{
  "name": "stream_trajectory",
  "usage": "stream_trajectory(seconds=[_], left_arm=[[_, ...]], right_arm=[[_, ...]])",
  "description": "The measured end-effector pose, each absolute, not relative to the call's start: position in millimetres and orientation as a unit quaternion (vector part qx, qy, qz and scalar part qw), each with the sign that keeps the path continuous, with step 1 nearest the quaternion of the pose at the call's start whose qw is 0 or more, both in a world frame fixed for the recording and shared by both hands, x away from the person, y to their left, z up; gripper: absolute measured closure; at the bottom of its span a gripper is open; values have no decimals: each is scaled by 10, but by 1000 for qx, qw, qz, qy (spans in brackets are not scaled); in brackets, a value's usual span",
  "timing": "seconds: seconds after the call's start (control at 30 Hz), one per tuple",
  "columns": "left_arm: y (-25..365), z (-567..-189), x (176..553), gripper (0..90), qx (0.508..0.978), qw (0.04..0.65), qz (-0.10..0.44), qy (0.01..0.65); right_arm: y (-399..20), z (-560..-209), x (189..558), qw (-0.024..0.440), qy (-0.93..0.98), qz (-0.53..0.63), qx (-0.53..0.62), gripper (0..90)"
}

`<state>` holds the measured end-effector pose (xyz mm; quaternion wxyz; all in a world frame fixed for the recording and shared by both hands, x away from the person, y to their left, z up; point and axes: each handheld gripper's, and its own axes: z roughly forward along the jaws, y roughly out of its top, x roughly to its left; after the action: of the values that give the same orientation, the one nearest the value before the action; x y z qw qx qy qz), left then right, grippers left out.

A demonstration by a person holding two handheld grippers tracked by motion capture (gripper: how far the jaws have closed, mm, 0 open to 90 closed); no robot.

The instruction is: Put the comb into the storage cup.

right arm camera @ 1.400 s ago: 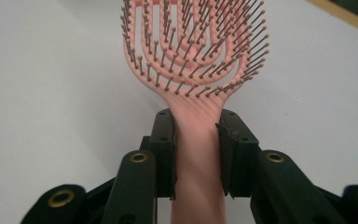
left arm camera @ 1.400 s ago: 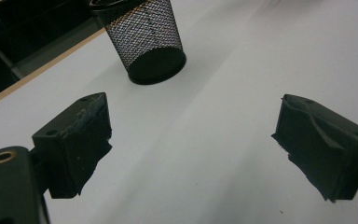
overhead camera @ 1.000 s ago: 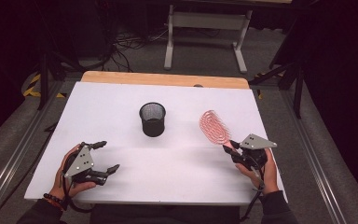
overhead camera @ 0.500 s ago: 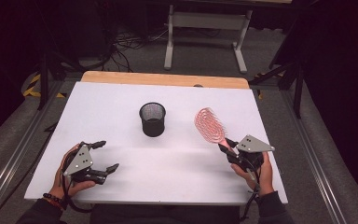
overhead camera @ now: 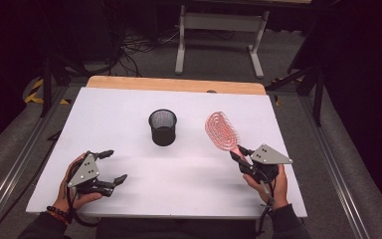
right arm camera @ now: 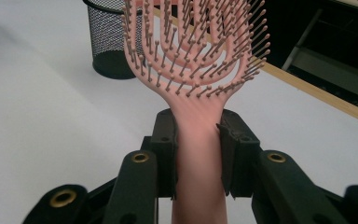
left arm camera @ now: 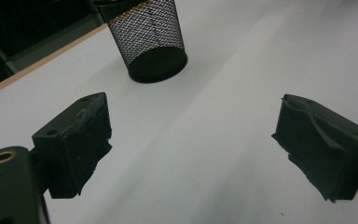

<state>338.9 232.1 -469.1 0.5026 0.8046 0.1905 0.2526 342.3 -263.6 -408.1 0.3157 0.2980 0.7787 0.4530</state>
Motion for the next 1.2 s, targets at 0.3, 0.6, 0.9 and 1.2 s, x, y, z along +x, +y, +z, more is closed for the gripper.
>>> stream_trajectory(seconds=[0.3,0.6,0.9,1.2], left_arm=[[2317,-4698,3397,112,806,502,250,190],[2315,-4705,3412,112,806,502,247,194],[2309,-4706,3416,113,806,501,246,195],[2308,-4705,3416,113,807,501,246,194]], right_arm=[[-2585,-4075,3445,314,776,458,298,696],[-2509,-4049,3455,320,770,467,294,696],[-2411,-4050,3472,321,772,468,286,696],[-2374,-4050,3474,321,771,471,285,696]])
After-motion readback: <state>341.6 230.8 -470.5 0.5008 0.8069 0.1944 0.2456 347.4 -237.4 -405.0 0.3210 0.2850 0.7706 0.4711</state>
